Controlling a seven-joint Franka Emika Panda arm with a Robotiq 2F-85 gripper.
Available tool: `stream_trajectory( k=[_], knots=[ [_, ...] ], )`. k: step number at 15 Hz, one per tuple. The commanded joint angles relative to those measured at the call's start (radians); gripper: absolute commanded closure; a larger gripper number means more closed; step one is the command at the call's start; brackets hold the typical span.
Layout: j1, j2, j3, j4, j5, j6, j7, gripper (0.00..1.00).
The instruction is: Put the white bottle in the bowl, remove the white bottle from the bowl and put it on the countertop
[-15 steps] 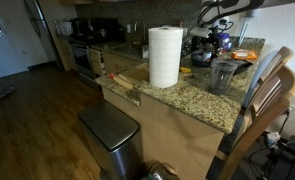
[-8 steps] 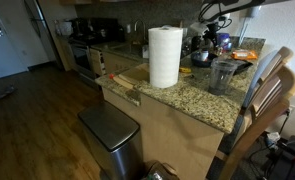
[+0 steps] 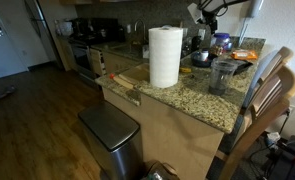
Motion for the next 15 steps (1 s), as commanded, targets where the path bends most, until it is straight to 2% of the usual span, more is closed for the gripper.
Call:
stream_trajectory(
  k=[1,3,6,9,10,13,15],
  knots=[
    [0.004,-0.009,-0.001,-0.009,-0.002,0.0,0.003,0.0],
    [0.005,-0.011,-0.006,-0.016,-0.003,0.002,0.004,0.0],
    [-0.052,0.038,0.047,0.048,0.063,-0.035,-0.213,0.0],
    [-0.102,0.091,0.071,0.084,0.157,-0.046,-0.4,0.0],
    [-0.052,0.043,0.037,0.019,0.107,-0.014,-0.292,0.0],
    [-0.084,0.08,0.049,0.046,0.136,-0.016,-0.365,0.0],
    [-0.098,0.115,0.072,0.082,0.16,-0.06,-0.445,0.0]
  ],
)
